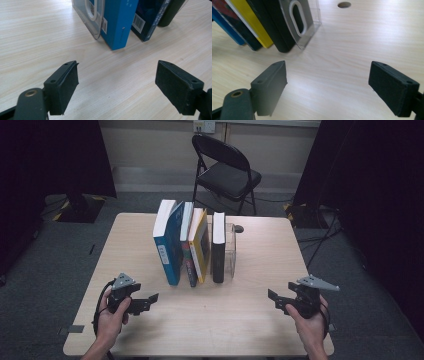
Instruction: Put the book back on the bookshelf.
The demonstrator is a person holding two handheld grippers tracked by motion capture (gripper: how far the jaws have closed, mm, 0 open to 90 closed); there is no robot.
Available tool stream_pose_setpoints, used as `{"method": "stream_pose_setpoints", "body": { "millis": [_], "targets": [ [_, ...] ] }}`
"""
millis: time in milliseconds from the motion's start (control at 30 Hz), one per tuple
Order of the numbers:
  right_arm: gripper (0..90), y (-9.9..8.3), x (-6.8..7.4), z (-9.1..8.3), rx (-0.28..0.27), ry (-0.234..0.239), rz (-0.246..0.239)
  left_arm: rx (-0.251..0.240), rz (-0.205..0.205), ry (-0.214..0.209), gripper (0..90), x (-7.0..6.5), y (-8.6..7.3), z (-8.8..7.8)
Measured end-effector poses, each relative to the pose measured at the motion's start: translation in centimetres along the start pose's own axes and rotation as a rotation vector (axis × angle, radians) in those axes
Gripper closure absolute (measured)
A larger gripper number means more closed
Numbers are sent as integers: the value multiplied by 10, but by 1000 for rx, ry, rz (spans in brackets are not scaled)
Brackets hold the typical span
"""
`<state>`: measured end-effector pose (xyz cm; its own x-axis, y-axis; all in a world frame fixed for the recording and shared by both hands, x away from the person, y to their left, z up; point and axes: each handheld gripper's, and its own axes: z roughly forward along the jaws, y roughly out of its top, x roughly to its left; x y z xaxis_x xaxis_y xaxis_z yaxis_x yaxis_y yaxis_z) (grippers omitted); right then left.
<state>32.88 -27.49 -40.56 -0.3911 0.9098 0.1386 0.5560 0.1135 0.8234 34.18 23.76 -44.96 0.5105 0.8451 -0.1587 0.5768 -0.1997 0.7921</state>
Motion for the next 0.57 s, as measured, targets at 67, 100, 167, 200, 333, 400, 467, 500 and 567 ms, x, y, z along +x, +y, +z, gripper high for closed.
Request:
{"method": "stream_pose_setpoints", "body": {
  "millis": [67,100,167,200,333,400,467,500,567],
  "targets": [
    [140,-9,-5,0,25,-9,10,-1,0,1,184,0,0,-1],
    [141,-14,-9,0,36,-7,25,0,2,0,184,0,0,-1],
    [141,-24,-16,0,49,-19,59,-5,-1,-8,183,0,0,-2],
    [141,-24,-16,0,49,-19,59,-5,-1,-8,184,0,0,-2],
    [149,-38,-24,-3,61,-62,70,-16,-8,3,183,3,0,-5],
    [148,-41,-26,-5,64,-93,54,-11,-5,2,183,5,0,-5],
    [151,-45,-29,-4,71,-100,66,-11,-17,12,183,7,0,-5],
    [153,-47,-30,-3,73,-104,60,-8,-18,10,183,7,-1,-5],
    [153,-48,-32,-1,87,-102,65,-9,-14,12,183,6,0,-5]
  ]
}}
